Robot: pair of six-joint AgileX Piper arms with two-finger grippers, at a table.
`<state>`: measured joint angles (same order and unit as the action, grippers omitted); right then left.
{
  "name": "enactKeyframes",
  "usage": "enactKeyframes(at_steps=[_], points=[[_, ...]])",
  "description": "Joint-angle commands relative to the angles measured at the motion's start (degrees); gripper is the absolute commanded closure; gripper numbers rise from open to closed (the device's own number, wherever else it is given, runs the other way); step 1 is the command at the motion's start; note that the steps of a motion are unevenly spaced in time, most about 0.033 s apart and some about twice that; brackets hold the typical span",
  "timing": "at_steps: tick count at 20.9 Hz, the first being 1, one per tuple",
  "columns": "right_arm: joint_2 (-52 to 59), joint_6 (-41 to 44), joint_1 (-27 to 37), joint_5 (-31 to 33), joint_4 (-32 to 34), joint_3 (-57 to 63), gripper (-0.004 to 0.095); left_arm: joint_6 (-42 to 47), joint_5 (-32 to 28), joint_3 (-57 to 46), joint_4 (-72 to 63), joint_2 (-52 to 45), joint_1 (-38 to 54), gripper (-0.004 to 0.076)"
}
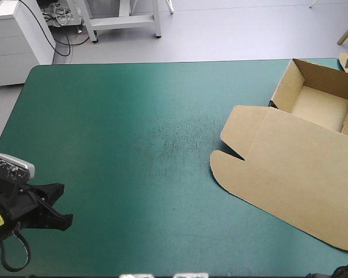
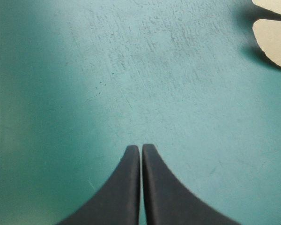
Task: Fold the box
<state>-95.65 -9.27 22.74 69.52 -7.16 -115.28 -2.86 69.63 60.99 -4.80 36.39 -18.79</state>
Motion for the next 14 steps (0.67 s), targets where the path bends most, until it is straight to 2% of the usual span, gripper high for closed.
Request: enactKeyframes(at_steps=[1,3,4,7,8,12,14], points=[[4.0,-0.2,-3.9,-2.4,-0.6,-1.8,0.0569,0.2,-3.5,1.2,-0.8,0.3,0.0,0.0731],[4.5,-0.4,-6.7,-2.4,-0.7,-1.8,0.0833,0.2,-3.5,1.2,-0.8,0.3,0.0,0.0731],[5.2,-0.4,-9.3,-2.4,-0.7,-1.7,0.0910,0.2,-3.5,1.2,-0.8,0.3,0.0,0.0731],[8.8,-0.6,-13.4,-2.5,-0.7,3.2,0.0910,0.2,-3.5,1.2,-0.8,0.3,0.0,0.0731],[11.9,-1.1,-15.5,-3.2,-0.7,8.1,0.0910,0.2,-3.5,1.2,-0.7,0.3,0.0,0.0731],[25.4,-3.4,-19.8,-13.1,-0.8,27.4,0.0911,0.2,-3.9,0.2,-0.4,-0.3,0.0,0.0732],[32.9,-3.8,-20.7,-17.6,-0.7,37.9,0.0910,0.7,-6.5,-3.0,-1.0,-2.7,0.0,0.0731]])
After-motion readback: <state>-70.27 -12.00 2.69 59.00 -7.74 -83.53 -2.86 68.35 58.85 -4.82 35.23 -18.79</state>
